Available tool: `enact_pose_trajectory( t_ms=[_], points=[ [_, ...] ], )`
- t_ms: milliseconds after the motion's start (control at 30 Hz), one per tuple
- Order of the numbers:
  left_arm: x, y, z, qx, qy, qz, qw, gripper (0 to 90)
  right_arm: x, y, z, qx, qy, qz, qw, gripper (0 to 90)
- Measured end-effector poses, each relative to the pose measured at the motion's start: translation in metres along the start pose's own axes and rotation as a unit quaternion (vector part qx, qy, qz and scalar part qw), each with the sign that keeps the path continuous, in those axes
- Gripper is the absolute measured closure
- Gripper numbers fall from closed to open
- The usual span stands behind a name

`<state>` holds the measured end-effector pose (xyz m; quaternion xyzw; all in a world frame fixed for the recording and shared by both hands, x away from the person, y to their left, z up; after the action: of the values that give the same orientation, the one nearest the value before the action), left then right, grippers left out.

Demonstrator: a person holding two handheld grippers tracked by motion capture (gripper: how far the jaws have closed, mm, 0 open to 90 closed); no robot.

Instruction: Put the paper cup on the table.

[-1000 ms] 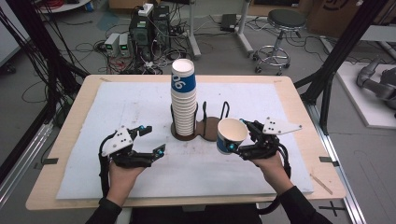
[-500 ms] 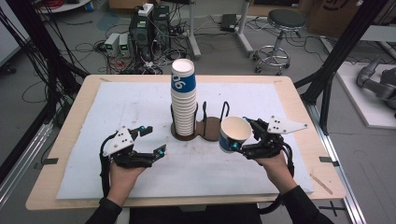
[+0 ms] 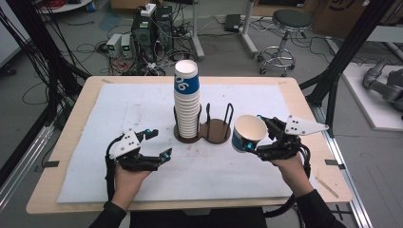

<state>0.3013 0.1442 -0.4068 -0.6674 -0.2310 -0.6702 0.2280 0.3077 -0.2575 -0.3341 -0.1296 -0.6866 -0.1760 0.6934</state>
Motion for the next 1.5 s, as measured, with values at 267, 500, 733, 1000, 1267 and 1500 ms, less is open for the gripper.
enact_pose_trajectory(
  t_ms=[267, 500, 733, 1000, 1267, 1500],
  points=[
    [-0.002, -0.001, 0.003, 0.002, -0.007, 0.001, 1.0000, 17.9, 0.006, -0.011, -0.010, -0.021, -0.003, -0.006, 0.9998, 21.5],
    [-0.003, -0.001, 0.003, 0.003, -0.010, 0.001, 0.9999, 17.9, 0.007, -0.017, -0.017, -0.036, -0.004, -0.007, 0.9993, 21.5],
    [-0.003, -0.002, 0.004, 0.004, -0.010, 0.003, 0.9999, 17.9, 0.003, -0.020, -0.027, -0.053, -0.001, 0.000, 0.9986, 21.4],
    [-0.004, -0.002, 0.003, 0.004, -0.010, 0.006, 0.9999, 17.9, 0.000, -0.026, -0.039, -0.078, -0.004, 0.003, 0.9970, 21.4],
    [-0.005, -0.001, 0.003, 0.003, -0.009, 0.008, 0.9999, 17.9, -0.008, -0.032, -0.053, -0.115, -0.006, 0.014, 0.9933, 21.4],
    [-0.006, 0.000, 0.003, 0.002, -0.009, 0.010, 0.9999, 17.8, -0.017, -0.036, -0.066, -0.148, -0.006, 0.016, 0.9889, 21.4]
  ],
)
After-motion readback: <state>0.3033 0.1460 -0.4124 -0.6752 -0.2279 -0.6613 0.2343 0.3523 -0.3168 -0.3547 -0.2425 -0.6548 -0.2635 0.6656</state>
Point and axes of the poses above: each handheld gripper's, and its own axes: y roughly forward along the jaws, x roughly out of its top, z roughly to its left, the point moved 2 cm from there along y, roughly forward along the jaws, and after that the axes turned 11 degrees about -z, right-handed, at the moved point
